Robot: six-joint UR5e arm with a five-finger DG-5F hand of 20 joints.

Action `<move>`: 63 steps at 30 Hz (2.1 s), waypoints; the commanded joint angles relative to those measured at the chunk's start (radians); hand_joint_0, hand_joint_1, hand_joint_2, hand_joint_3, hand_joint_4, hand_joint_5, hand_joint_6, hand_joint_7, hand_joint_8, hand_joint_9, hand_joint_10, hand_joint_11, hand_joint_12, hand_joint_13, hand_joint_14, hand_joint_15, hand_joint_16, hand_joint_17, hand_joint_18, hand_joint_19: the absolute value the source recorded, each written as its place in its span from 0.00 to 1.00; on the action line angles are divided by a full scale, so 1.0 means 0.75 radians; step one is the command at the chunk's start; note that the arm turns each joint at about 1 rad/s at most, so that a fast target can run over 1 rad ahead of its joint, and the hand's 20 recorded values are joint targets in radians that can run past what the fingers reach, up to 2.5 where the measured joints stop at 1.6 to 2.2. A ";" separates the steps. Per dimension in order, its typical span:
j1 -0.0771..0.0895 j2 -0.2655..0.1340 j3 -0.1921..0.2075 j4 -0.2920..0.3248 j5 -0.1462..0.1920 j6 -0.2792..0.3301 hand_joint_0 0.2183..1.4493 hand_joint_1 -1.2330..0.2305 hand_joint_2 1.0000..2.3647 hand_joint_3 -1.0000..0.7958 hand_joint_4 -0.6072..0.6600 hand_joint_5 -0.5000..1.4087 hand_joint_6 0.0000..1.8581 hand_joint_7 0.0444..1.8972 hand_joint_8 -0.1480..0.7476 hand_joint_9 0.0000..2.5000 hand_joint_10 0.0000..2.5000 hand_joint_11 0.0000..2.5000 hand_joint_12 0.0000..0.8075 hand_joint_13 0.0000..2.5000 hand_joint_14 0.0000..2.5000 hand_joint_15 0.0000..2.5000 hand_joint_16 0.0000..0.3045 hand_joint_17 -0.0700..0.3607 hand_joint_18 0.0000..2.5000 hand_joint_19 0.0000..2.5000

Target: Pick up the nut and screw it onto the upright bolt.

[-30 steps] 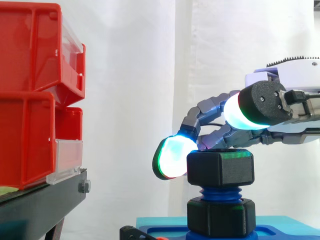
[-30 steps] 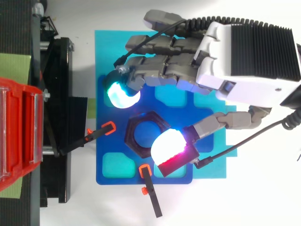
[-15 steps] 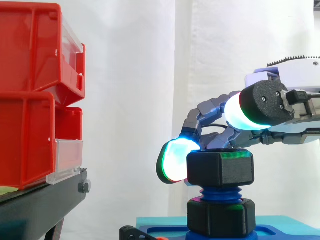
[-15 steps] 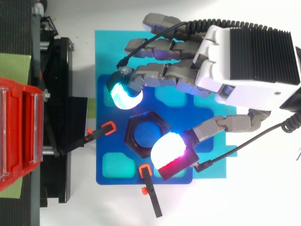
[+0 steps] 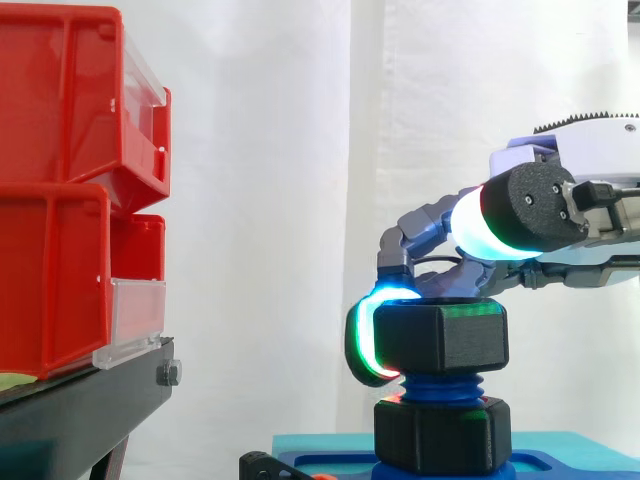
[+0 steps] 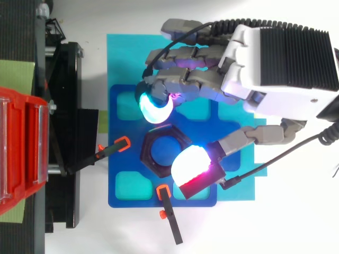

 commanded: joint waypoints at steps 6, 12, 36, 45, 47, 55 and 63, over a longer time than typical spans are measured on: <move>-0.003 0.001 0.001 -0.001 0.000 -0.003 0.23 0.57 0.00 0.28 0.64 0.29 0.27 0.61 0.40 0.49 0.00 0.01 0.36 0.26 0.00 0.00 0.09 0.31 0.12 0.00; -0.003 0.001 0.001 -0.033 -0.004 -0.005 0.24 0.55 0.00 0.28 0.57 0.30 0.27 0.62 0.30 0.58 0.00 0.03 0.29 0.30 0.00 0.00 0.07 0.28 0.16 0.01; -0.036 0.037 0.017 -0.072 -0.033 -0.050 0.23 0.53 0.00 0.28 0.49 0.32 0.27 0.69 0.24 0.73 0.00 0.08 0.21 0.39 0.00 0.01 0.05 0.24 0.29 0.09; -0.066 0.101 0.079 -0.089 -0.049 -0.091 0.21 0.56 0.00 0.28 0.59 0.23 0.27 0.46 0.38 0.54 0.00 0.08 0.35 0.29 0.00 0.02 0.10 0.32 0.18 0.06; -0.081 0.101 0.107 -0.082 -0.068 -0.093 0.21 0.56 0.00 0.28 0.56 0.21 0.27 0.43 0.39 0.50 0.00 0.08 0.37 0.28 0.00 0.02 0.11 0.33 0.18 0.07; -0.105 0.095 0.109 0.004 -0.131 -0.097 0.20 0.56 0.00 0.28 0.52 0.16 0.27 0.35 0.40 0.35 0.00 0.02 0.42 0.20 0.00 0.01 0.14 0.38 0.09 0.06; -0.085 0.025 0.105 0.051 -0.123 -0.084 0.18 0.58 0.00 0.28 0.51 0.16 0.27 0.31 0.40 0.20 0.00 0.00 0.44 0.07 0.00 0.00 0.16 0.42 0.00 0.00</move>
